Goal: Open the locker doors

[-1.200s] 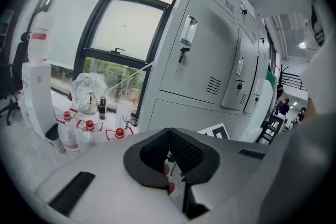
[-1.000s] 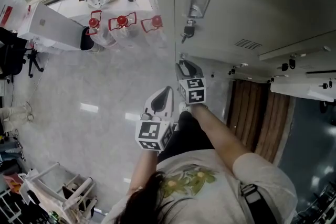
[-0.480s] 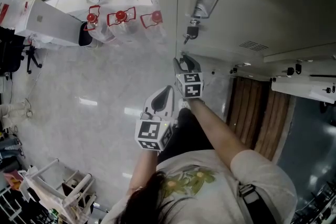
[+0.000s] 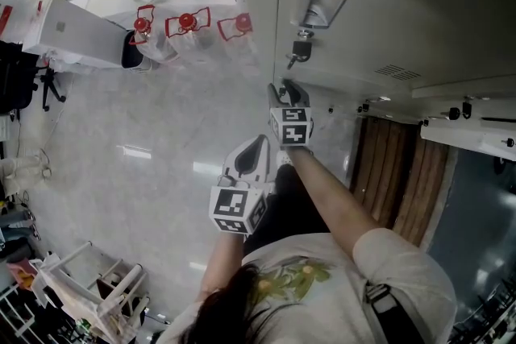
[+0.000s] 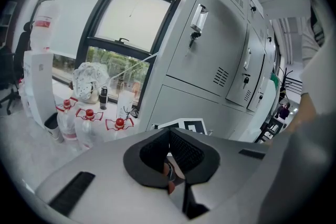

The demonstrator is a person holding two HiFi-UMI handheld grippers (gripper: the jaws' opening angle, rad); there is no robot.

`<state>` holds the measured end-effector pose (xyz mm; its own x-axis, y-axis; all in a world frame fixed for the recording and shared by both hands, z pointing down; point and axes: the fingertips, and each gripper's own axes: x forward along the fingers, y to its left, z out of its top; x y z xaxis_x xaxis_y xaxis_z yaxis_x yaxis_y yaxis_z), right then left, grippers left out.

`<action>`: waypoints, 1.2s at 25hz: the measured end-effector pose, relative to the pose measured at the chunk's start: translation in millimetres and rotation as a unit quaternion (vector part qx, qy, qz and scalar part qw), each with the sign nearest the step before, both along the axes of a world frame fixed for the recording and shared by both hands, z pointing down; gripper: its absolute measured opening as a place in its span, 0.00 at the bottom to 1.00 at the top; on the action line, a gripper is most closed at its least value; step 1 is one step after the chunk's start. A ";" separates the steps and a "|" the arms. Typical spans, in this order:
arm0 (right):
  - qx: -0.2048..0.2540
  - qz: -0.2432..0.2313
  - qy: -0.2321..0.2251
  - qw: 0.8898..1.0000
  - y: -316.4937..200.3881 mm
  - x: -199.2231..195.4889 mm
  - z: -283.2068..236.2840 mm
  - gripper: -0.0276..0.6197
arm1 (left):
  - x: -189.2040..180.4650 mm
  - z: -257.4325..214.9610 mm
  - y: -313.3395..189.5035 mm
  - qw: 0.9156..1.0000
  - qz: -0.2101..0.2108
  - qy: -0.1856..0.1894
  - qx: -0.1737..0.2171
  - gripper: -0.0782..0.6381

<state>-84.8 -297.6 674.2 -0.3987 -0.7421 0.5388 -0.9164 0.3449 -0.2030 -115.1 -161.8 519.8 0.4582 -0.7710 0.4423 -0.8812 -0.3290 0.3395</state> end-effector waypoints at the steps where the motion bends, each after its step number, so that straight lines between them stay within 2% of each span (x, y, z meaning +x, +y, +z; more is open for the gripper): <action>1: 0.000 0.001 0.001 1.000 -1.4 -0.4 1.3 0.27 | 0.0 1.5 0.9 1.000 0.000 0.000 -0.002 0.15; 7: 0.008 -0.002 0.012 1.000 -3.8 -2.1 2.9 0.27 | -1.9 8.9 6.7 1.000 0.000 0.002 -0.010 0.15; 13: 0.006 0.006 0.004 1.000 1.2 -3.7 1.4 0.27 | -2.6 11.6 10.8 1.000 0.001 0.002 -0.013 0.15; 30: -0.014 0.057 0.011 0.998 45.8 2.6 3.0 0.27 | -6.4 9.7 34.5 1.000 0.014 -0.003 -0.016 0.15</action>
